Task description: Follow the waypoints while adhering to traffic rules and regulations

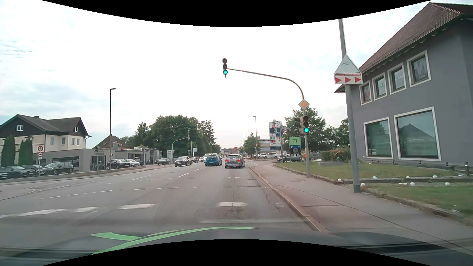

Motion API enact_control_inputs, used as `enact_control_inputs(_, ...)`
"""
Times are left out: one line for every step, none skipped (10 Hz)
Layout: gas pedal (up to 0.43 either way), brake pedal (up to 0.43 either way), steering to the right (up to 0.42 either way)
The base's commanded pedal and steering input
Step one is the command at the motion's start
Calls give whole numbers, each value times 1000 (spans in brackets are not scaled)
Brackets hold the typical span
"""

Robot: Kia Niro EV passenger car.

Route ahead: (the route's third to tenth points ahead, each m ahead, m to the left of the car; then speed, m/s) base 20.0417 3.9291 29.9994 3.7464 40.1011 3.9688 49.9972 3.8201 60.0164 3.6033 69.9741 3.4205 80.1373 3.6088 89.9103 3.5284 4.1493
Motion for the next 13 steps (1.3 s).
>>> enact_control_inputs(240, 0, -21)
enact_control_inputs(240, 0, -21)
enact_control_inputs(240, 0, -21)
enact_control_inputs(240, 0, -21)
enact_control_inputs(240, 0, -21)
enact_control_inputs(240, 0, -21)
enact_control_inputs(240, 0, -21)
enact_control_inputs(240, 0, -21)
enact_control_inputs(240, 0, -21)
enact_control_inputs(240, 0, -21)
enact_control_inputs(240, 0, -19)
enact_control_inputs(228, 0, -17)
enact_control_inputs(228, 0, -13)
